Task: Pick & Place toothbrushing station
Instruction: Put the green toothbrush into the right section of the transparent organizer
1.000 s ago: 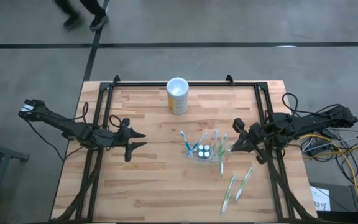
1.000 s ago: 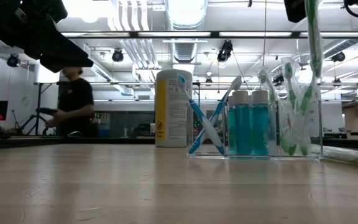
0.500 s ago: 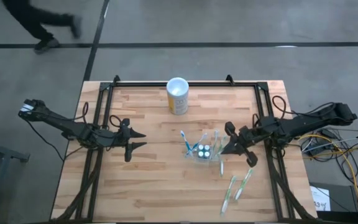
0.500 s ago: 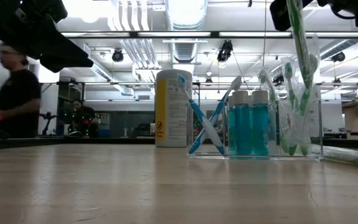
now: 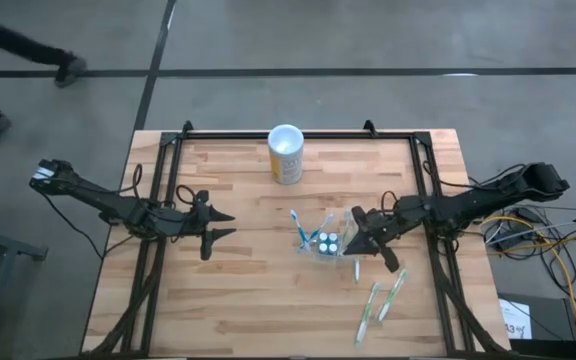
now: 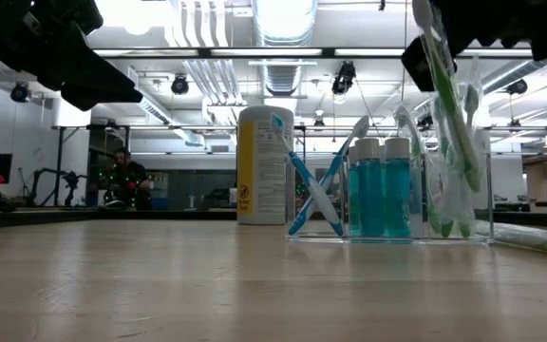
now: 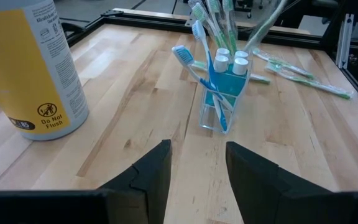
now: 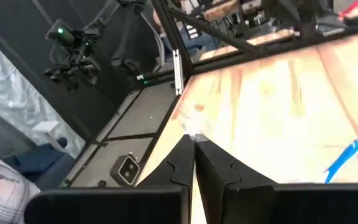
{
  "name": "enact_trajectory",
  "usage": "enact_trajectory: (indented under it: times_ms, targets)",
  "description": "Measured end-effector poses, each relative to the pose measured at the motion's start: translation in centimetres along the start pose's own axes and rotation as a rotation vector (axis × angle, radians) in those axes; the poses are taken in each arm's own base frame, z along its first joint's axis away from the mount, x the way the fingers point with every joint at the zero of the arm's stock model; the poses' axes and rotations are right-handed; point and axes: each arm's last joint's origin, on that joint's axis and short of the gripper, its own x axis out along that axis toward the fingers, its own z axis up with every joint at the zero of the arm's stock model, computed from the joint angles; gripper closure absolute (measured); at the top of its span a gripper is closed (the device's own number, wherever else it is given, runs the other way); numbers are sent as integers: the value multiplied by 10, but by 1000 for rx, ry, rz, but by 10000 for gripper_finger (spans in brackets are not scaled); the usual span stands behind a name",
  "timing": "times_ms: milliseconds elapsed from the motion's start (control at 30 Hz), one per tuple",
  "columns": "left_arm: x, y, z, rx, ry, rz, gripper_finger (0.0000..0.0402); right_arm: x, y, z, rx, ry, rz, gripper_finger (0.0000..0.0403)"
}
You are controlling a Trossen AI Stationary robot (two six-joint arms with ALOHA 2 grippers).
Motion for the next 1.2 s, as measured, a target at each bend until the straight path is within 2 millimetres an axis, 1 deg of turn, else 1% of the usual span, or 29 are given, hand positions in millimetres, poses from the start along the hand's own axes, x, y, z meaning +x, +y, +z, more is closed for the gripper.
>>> enact_trajectory:
  times_ms: [233, 467, 633, 967, 1200]
  targets:
    - [0, 0, 0, 0, 0, 0, 244, 4, -5, -9, 137, 68, -35, 394]
    - [0, 0, 0, 0, 0, 0, 244, 0, -6, -14, 312, 130, -80, 394]
    - [0, 0, 0, 0, 0, 0, 244, -5, -7, -17, 396, 167, -113, 394]
    - [0, 0, 0, 0, 0, 0, 244, -10, -4, -15, 307, 147, -116, 394]
    - [0, 0, 0, 0, 0, 1, 244, -9, -2, -8, 246, 113, -106, 394]
